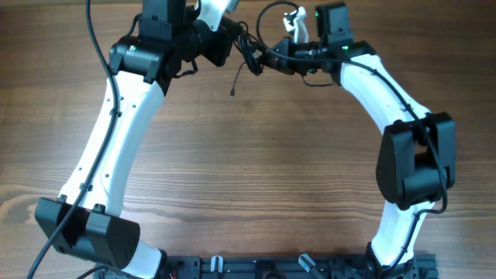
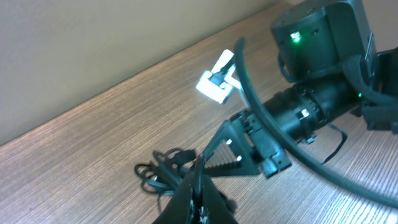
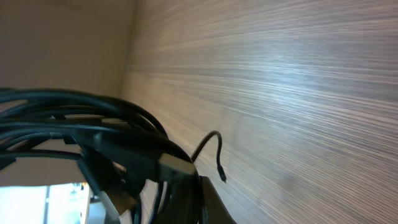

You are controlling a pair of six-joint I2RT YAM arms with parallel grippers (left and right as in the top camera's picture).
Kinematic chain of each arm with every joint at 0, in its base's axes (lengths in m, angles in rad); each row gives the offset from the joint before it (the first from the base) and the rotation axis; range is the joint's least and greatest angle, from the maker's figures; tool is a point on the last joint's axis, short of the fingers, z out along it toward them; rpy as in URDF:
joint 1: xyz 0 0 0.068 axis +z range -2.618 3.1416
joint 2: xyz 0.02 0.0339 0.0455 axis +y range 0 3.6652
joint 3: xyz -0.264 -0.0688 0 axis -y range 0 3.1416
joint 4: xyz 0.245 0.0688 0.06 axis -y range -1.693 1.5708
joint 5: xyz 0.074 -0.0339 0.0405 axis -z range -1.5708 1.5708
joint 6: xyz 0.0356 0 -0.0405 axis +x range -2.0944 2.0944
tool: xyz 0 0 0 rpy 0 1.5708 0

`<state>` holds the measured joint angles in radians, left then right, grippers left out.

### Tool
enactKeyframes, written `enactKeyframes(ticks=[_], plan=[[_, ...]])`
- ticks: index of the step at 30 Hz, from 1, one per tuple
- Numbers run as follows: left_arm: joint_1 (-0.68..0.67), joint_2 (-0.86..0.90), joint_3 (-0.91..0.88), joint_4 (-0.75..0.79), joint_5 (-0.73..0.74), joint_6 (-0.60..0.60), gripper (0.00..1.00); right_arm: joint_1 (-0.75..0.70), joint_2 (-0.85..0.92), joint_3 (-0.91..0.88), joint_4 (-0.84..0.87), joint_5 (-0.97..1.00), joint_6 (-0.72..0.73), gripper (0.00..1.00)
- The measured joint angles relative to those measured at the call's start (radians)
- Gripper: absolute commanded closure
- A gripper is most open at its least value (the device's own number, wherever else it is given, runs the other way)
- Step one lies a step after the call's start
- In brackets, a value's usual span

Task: Untangle cables
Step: 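Pull both grippers apart to stretch the cable, then release it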

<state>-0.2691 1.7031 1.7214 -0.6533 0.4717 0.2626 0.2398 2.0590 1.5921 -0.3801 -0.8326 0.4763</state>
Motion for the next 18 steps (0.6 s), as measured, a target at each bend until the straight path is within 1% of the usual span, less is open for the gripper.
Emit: enactKeyframes(ticks=[11,16,18], plan=[[0.043,0.0,0.0,-0.045,0.002,0.0,0.96,-0.106,0.0,0.0,-0.185,0.075,-0.126,0.96],[0.108,0.0,0.0,-0.066,0.003,0.0,0.96,-0.159,0.0,0.0,-0.239,0.088,-0.17,0.96],[0.142,-0.003,0.0,-0.065,-0.006,0.005,0.96,-0.195,0.0,0.0,-0.277,0.143,-0.193,0.96]])
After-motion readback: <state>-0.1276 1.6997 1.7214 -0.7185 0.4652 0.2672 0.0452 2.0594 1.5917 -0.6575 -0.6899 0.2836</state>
